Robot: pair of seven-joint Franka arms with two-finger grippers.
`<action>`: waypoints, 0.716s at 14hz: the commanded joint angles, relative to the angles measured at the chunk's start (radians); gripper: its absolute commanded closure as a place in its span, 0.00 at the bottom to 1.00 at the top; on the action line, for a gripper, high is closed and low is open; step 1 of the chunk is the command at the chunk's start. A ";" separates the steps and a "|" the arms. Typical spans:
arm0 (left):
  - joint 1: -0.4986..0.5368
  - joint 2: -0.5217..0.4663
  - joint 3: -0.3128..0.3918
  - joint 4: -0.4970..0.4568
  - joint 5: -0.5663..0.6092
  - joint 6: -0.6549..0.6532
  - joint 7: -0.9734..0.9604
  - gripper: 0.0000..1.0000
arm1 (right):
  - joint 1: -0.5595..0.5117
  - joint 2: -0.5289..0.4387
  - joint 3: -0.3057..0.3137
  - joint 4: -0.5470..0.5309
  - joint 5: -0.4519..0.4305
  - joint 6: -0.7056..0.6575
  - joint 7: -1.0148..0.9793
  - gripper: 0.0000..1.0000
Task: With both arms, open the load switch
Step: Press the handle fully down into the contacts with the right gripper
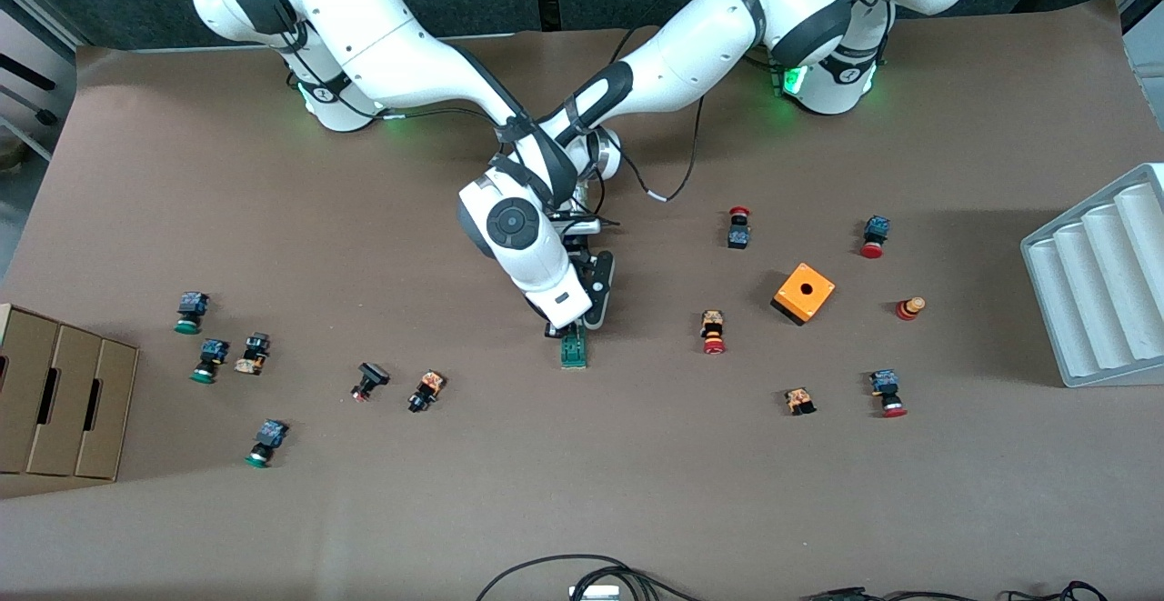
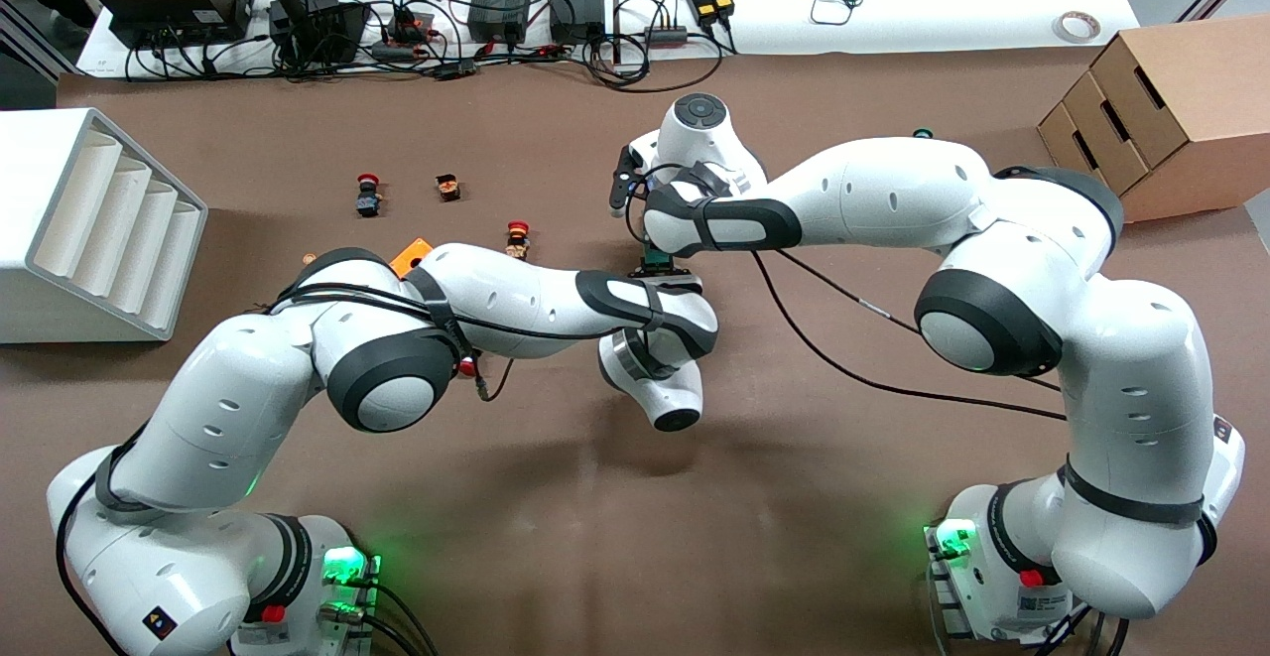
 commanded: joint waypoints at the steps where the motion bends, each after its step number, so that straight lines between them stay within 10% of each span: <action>1: -0.008 0.028 0.005 0.008 -0.002 0.004 -0.026 0.67 | 0.013 0.023 -0.008 -0.005 -0.018 0.042 0.025 0.71; 5: -0.008 0.026 0.005 0.008 -0.003 0.004 -0.027 0.66 | 0.013 0.011 -0.008 -0.005 -0.018 0.031 0.025 0.62; 7: -0.008 0.025 0.005 0.008 -0.003 0.004 -0.026 0.64 | 0.010 -0.005 -0.009 -0.004 -0.016 0.028 0.023 0.00; 10: -0.008 0.025 0.005 0.008 -0.003 0.004 -0.026 0.62 | 0.008 -0.048 -0.011 0.001 -0.016 -0.035 0.022 0.00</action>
